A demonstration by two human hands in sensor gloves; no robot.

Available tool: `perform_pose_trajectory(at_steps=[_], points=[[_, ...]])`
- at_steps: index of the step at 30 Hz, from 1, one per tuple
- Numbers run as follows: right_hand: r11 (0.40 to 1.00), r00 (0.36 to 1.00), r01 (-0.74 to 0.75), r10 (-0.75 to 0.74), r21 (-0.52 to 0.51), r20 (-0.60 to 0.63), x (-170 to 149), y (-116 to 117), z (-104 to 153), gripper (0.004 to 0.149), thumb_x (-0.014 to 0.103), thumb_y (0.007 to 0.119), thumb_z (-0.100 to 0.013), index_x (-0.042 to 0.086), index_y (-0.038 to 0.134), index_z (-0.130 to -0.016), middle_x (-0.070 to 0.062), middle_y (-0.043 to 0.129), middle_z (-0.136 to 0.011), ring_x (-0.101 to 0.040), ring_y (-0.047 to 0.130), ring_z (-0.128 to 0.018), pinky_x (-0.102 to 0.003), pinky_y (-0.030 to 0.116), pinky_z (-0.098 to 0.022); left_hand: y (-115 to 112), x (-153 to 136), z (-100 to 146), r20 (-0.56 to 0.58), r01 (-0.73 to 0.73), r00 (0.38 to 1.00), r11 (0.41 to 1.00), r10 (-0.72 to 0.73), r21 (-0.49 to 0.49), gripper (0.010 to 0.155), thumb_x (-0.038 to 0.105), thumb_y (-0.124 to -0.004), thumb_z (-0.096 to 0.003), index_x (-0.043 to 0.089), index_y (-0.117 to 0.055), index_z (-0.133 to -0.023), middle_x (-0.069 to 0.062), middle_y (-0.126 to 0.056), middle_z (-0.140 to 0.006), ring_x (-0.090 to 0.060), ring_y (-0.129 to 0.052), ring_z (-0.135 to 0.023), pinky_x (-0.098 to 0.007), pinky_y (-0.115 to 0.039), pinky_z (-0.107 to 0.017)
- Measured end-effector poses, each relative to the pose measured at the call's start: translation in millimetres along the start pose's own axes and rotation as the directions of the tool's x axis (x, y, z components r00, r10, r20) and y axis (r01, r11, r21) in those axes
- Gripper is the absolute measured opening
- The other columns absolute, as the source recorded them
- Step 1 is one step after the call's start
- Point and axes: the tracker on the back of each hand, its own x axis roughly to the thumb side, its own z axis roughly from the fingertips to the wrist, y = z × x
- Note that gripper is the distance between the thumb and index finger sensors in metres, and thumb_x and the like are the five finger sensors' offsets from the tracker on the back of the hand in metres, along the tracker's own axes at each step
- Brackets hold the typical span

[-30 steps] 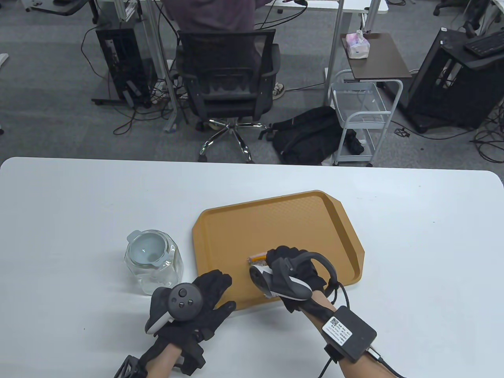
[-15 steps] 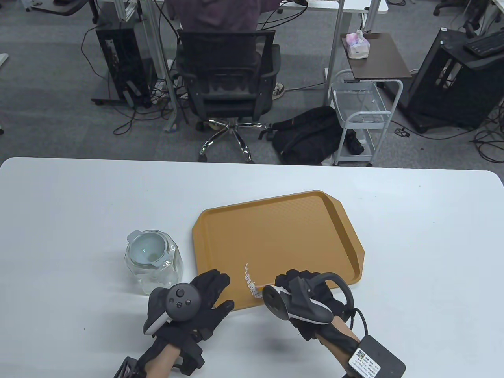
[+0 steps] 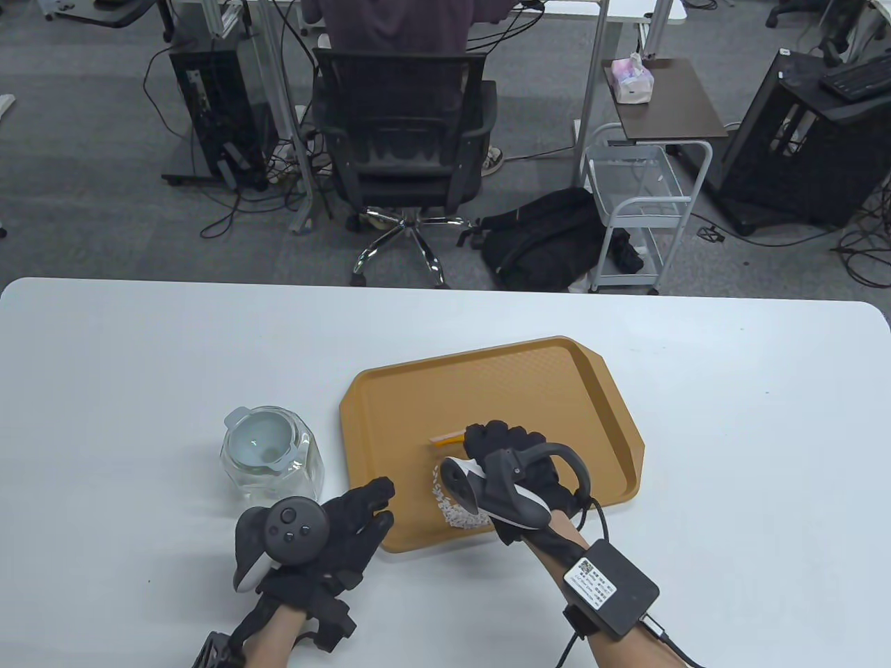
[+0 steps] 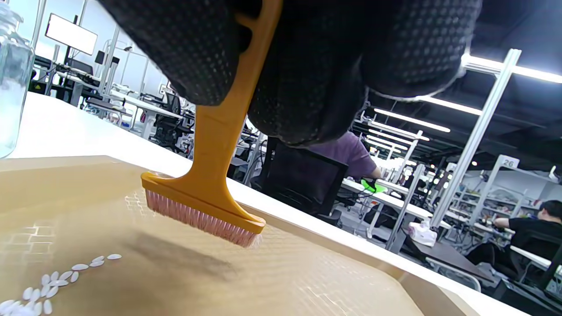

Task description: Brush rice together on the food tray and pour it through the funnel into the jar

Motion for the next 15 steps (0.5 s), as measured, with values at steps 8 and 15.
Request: perform_pose_trajectory(at_steps=[8, 15], points=[[0.998, 0.994, -0.048, 0.045, 0.032, 0.095, 19.1, 7.7, 5.4, 0.047, 0.03, 0.082, -0.047, 0.019, 0.083, -0.093, -0.014, 0.092, -0.085, -0.026, 0.099, -0.056, -0.047, 0.084, -0.043, 2.0, -3.7, -0.5, -0.015, 0.0, 1.0, 1.0, 0.0, 0.006, 0.064, 0.057, -0.065, -0.0506, 0.023, -0.063, -0.104, -0.01, -0.083, -0.102, -0.033, -0.089, -0.082, -0.059, -0.065, -0.068], [0.998, 0.979, -0.033, 0.023, 0.05, 0.2, 22.6, -12.5, 50.9, 0.047, 0.03, 0.083, -0.046, 0.018, 0.085, -0.091, -0.013, 0.094, -0.081, -0.024, 0.1, -0.054, -0.046, 0.085, -0.043, 1.4, -4.1, -0.9, -0.015, 0.0, 1.0, 1.0, 0.0, 0.002, 0.064, 0.057, -0.065, -0.0505, 0.023, -0.063, -0.104, -0.01, -0.083, -0.102, -0.033, -0.089, -0.083, -0.06, -0.065, -0.068]])
